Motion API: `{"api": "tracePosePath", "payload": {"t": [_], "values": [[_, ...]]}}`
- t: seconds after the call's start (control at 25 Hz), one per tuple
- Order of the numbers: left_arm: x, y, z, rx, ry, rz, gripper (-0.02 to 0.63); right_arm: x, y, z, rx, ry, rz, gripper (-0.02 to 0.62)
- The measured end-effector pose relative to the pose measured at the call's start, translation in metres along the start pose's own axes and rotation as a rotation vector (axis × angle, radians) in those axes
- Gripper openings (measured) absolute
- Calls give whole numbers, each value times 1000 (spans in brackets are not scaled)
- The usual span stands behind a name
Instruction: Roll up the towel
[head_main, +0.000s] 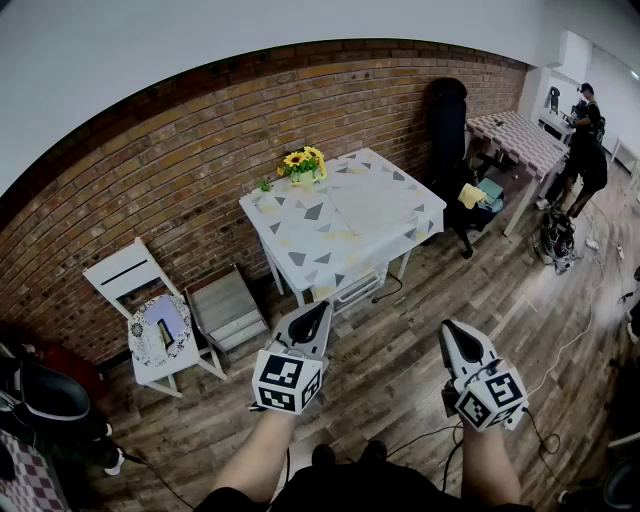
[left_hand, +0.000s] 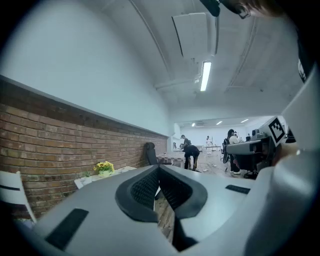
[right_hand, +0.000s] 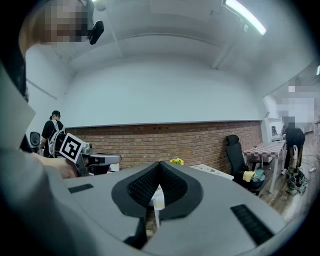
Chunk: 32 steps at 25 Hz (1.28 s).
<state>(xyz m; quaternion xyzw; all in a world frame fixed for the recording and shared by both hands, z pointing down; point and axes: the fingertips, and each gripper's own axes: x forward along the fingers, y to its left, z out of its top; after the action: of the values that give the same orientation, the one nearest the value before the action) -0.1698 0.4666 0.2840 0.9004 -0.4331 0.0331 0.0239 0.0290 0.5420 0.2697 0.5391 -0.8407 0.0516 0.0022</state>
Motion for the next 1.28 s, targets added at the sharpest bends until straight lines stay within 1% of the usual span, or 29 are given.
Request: {"api": "tracePosePath", "payload": {"t": [0.12, 0.48, 0.64, 0.76, 0.92, 1.08, 1.28], "values": [[0, -3, 3, 8, -3, 1, 18, -1, -1, 5, -32, -4, 6, 11], [16, -13, 1, 18, 20, 11, 18, 2, -18, 7, -47, -8, 37, 11], [24, -31, 0, 59, 34, 16, 18, -11, -21, 2, -32, -3, 96, 12], [27, -47, -1, 78, 44, 22, 18, -24, -32, -2, -39, -8, 105, 14], [29, -63, -7, 72, 56, 46, 18, -38, -46, -13, -52, 26, 110, 20], [31, -73, -16, 61, 81, 56, 18, -43, -58, -21, -13, 57, 110, 26], [41, -64, -24, 51, 97, 73, 18, -27, -66, -27, 11, 73, 133, 26]]}}
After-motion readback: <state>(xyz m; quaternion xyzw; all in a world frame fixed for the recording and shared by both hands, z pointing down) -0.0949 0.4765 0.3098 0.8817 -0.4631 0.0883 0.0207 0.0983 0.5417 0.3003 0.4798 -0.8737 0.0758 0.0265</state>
